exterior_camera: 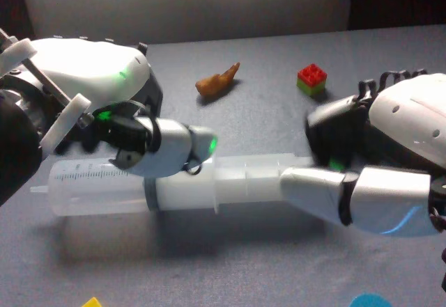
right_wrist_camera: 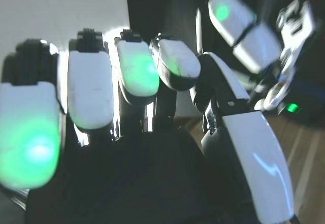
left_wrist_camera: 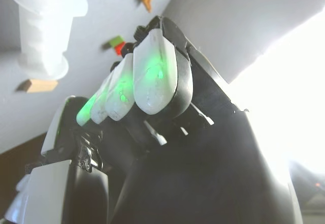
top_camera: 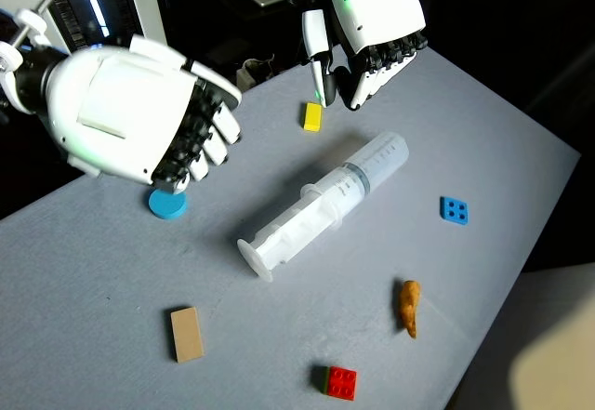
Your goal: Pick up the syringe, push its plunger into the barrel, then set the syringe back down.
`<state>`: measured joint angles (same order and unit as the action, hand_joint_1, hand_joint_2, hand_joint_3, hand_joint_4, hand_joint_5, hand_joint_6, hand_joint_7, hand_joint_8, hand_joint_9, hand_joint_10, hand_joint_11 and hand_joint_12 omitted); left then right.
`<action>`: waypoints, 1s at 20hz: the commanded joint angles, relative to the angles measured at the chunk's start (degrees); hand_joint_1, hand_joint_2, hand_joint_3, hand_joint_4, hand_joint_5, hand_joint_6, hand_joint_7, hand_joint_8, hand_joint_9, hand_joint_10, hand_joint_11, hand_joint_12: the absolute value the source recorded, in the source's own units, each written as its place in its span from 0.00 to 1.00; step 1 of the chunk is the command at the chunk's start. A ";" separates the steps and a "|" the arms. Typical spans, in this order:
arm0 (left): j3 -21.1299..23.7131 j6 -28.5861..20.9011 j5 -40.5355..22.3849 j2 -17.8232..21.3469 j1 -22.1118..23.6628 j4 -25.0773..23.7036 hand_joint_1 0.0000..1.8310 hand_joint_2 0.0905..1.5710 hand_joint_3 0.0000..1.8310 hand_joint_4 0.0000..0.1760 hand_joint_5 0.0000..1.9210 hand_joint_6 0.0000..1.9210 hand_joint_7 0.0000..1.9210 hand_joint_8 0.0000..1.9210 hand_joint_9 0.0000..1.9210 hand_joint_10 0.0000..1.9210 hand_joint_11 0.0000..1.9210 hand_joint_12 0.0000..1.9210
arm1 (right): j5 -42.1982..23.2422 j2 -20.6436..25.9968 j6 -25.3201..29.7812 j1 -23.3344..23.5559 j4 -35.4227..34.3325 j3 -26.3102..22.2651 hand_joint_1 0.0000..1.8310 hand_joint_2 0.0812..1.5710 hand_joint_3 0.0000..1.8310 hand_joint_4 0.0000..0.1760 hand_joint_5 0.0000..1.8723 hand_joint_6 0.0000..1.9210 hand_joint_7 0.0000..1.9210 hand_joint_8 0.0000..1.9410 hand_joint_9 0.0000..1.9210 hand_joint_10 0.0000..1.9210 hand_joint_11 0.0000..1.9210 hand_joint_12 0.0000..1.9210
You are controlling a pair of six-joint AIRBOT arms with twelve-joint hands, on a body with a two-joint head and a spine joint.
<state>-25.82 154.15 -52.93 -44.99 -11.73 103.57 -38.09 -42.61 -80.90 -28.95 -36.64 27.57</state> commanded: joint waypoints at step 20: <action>0.41 -4.36 -8.41 -7.15 -5.83 -4.57 0.22 0.62 0.00 0.00 0.04 0.00 0.03 0.00 0.01 0.00 0.00 0.04 | -10.01 3.38 -7.50 -2.21 6.44 -0.78 0.06 0.67 0.00 0.00 0.11 0.00 0.11 0.00 0.09 0.00 0.00 0.35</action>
<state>-25.23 149.56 -59.66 -52.29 -18.09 103.28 -40.73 -39.35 -88.55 -31.70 -32.62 26.98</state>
